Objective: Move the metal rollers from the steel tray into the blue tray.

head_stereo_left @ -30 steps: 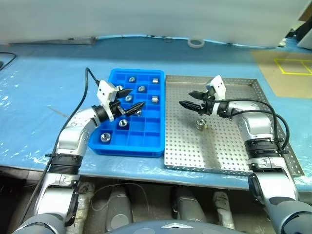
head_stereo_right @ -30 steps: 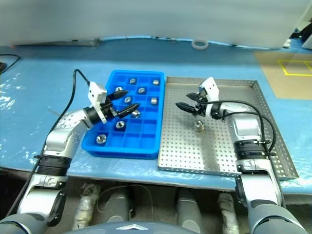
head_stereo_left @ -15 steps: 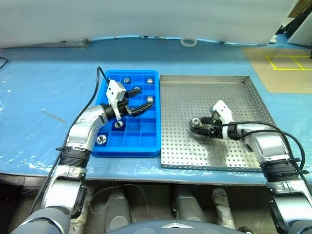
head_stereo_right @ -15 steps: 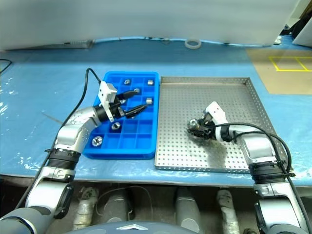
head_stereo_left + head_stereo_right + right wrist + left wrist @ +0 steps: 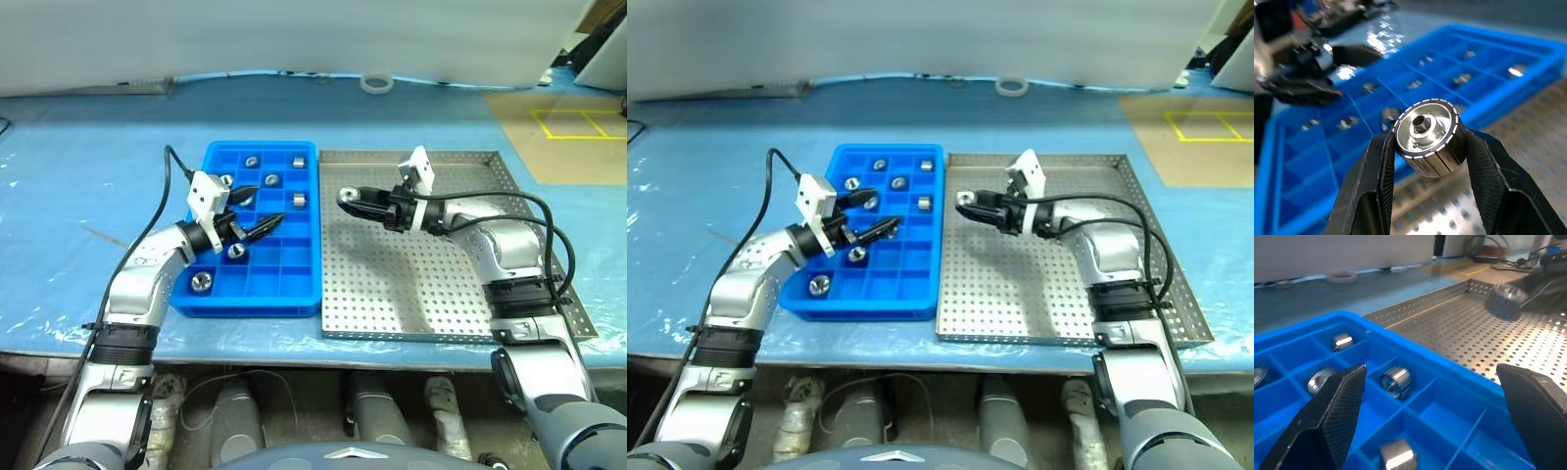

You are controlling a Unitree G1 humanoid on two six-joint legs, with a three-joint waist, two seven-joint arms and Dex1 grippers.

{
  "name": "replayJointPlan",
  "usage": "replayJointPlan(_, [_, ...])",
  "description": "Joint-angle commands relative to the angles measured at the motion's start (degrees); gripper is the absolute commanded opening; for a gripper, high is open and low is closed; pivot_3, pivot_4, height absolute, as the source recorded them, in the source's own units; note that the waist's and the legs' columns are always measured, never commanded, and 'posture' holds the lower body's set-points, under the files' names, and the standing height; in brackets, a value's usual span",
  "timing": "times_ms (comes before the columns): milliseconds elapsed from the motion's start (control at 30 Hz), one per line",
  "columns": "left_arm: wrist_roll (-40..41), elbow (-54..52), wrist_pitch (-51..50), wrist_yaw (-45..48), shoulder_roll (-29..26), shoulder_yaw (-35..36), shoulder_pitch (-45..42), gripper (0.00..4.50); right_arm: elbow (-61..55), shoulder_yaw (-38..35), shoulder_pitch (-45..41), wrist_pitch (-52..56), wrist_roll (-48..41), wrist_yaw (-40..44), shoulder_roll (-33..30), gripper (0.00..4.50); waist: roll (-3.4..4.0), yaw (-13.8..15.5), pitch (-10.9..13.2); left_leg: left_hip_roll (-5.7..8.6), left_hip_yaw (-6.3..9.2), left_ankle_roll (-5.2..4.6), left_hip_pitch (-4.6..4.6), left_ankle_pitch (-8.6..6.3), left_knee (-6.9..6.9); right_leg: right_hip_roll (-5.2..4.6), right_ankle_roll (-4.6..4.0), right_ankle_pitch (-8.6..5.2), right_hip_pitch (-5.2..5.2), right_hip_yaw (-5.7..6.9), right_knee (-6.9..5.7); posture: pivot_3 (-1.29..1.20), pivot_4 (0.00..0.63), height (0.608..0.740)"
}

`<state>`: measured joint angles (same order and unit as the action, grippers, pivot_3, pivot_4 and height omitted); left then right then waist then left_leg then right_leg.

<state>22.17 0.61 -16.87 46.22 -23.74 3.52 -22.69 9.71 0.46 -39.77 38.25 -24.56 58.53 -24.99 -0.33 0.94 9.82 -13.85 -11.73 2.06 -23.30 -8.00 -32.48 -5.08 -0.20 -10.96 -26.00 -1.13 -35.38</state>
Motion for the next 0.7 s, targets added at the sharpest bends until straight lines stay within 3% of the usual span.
replayJointPlan(33, [1.4,-7.3,-1.3,-3.3,-1.8,4.1,3.3,4.5,-2.0,5.9,-1.7,1.2,-2.7,7.7,1.6,1.78,0.0,0.9,0.0,0.01,0.0,0.0,0.01,0.0,0.01,0.0,0.0,0.0,0.01,0.01,0.0,0.0,0.15,0.74])
replayJointPlan(233, [2.3,-15.1,-3.5,-7.5,-2.9,7.1,10.6,4.5,0.0,17.5,-2.7,-1.3,1.5,14.2,4.9,1.78,0.0,3.1,0.0,-0.03,0.05,0.06,-0.02,0.03,0.15,-0.04,0.0,-0.01,0.0,0.27,0.07,0.11,0.15,0.74])
replayJointPlan(467, [2.2,-18.2,-3.3,-9.6,-3.3,8.1,15.1,4.5,4.5,22.6,-3.8,-5.9,6.3,16.4,6.5,1.78,-0.03,5.3,0.0,-0.01,0.18,0.1,-0.06,0.04,0.16,-0.11,0.01,-0.02,0.06,0.29,0.1,0.17,0.15,0.74])
replayJointPlan(700, [2.0,-15.4,-1.8,-8.2,-3.1,6.3,13.6,4.5,8.1,22.1,-3.4,-11.4,11.3,13.6,5.7,4.14,-0.05,5.3,0.0,-0.01,0.24,0.17,-0.05,0.08,0.23,-0.1,0.02,-0.02,0.06,0.28,0.1,0.13,0.15,0.74])
